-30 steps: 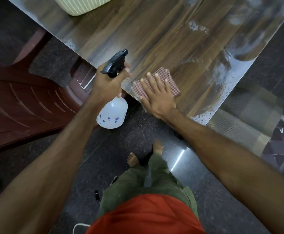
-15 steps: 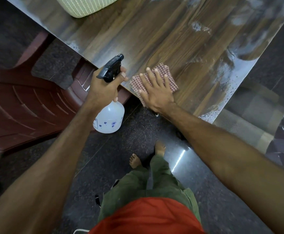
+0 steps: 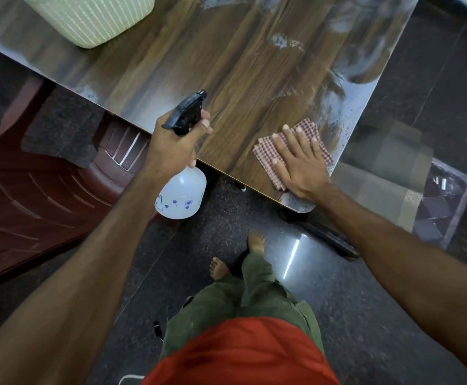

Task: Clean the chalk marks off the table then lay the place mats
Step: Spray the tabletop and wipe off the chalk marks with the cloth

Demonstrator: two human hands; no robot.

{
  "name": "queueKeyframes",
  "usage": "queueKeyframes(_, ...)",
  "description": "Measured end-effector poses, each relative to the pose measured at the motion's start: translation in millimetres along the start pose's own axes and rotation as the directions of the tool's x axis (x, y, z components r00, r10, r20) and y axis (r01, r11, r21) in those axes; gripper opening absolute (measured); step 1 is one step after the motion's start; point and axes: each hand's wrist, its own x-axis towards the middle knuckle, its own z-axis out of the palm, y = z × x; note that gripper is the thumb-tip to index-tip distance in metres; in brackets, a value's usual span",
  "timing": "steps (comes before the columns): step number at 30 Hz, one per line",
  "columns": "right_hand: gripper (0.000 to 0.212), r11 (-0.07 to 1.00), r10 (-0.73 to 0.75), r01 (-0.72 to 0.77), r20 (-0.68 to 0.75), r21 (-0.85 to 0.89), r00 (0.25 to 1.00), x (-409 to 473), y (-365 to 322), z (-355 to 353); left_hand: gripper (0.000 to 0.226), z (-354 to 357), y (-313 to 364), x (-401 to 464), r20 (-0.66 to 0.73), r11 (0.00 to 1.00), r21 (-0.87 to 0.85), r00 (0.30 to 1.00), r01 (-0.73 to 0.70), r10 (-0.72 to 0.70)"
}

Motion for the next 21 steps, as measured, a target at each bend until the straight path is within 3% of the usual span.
queueKeyframes(3,0.07,0.997,0.069,-0.07,-0.034,-0.02,0.997,3,-23,8,0.012,11,4,0,0.025,1.0,0.014,1.0,-0.014,0.014)
queueKeyframes(6,0.07,0.998,-0.038,0.035,-0.044,-0.061,0.998,-29,-30,23,0.01,18,4,4,0.037,0.999,0.027,0.999,-0.024,0.023)
queueKeyframes(12,0.072,0.984,-0.142,0.145,0.034,-0.108,0.989,-57,25,20,0.01,28,8,10,0.054,0.999,0.033,0.998,-0.029,0.027)
queueKeyframes(17,0.073,0.997,0.071,-0.072,-0.023,-0.032,0.997,1,61,-7,0.008,35,12,14,0.047,0.999,0.036,0.998,-0.03,0.028)
queueKeyframes(21,0.074,0.99,0.141,-0.141,-0.027,-0.005,0.99,23,25,-10,0.008,47,15,20,0.056,0.999,0.046,0.998,-0.027,0.024)
